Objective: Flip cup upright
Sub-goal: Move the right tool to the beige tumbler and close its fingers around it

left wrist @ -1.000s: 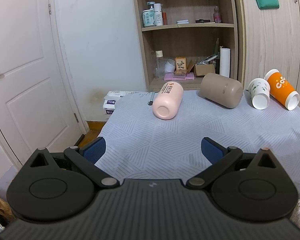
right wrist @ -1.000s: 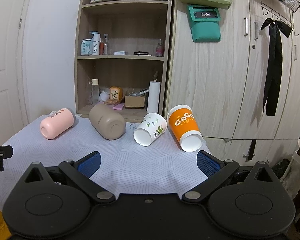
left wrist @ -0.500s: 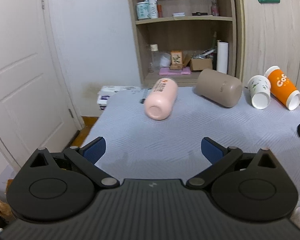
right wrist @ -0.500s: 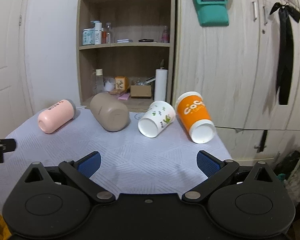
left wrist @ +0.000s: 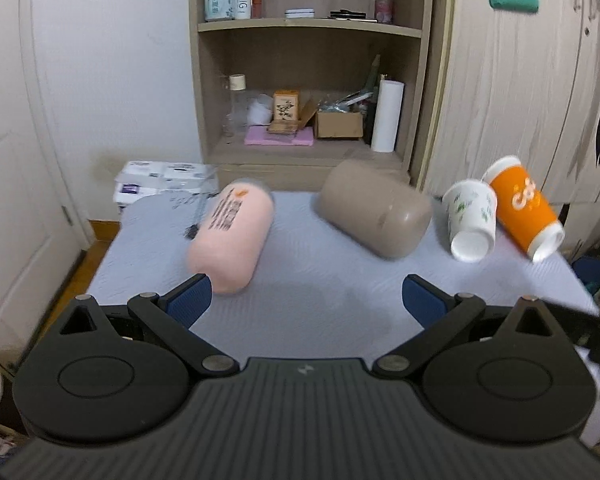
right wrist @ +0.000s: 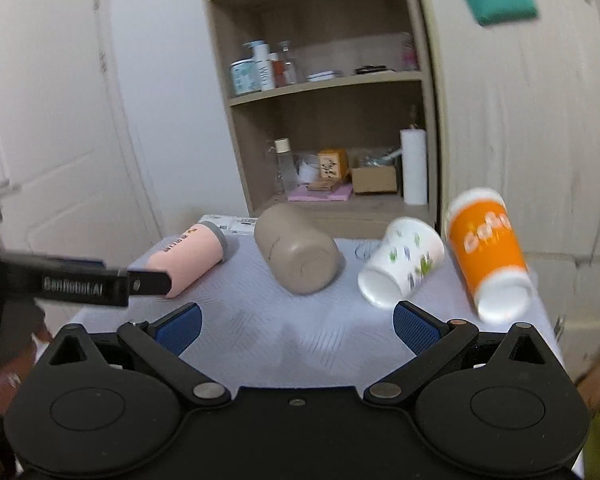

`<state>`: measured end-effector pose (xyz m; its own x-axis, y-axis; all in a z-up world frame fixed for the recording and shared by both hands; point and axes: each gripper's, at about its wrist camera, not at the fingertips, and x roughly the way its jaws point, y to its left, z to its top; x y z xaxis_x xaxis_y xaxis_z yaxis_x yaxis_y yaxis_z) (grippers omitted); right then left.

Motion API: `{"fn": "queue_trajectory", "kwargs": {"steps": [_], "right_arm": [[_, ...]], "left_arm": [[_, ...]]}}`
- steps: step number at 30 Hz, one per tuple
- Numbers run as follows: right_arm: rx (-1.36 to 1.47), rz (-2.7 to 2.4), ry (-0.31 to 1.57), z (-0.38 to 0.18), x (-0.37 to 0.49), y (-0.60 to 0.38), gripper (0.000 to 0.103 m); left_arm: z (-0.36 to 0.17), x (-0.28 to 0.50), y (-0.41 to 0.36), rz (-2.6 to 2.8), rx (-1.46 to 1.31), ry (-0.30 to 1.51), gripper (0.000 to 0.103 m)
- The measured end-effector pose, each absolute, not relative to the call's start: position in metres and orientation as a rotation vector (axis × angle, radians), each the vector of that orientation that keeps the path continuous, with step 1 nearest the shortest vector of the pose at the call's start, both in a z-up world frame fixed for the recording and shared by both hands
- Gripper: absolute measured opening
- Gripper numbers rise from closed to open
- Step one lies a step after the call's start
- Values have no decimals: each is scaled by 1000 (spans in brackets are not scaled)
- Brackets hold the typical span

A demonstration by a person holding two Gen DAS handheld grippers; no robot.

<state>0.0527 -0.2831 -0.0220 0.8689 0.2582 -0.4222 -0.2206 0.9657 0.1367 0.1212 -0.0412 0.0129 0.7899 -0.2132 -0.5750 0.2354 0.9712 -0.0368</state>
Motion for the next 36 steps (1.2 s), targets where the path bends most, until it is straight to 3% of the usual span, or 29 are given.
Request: {"fn": "queue_trajectory", "kwargs": {"steps": [13,17,21,26,29,36], "right_arm": [[-196,375,537,-31,161,-245,102],[-265,381,568,-44,187,-239,95],[-343,363,557,-48,197,-230,94],[-354,357,570,-54,214,-230,93],[-347,387,576,-56,218,-230,81],[-258,343,614,-52,218,-230,81]], "left_arm": [[-21,202,-43,-275,-214,724,100],[-32,213,-41,-288,-273,766,100],[-38,218,-38,-285,-276,784,100],[-39,225,-35,-290,-309,776,100],[-41,227,-34,-294,-323,785,100],[-42,226,-32,-317,-352,787,100]]}}
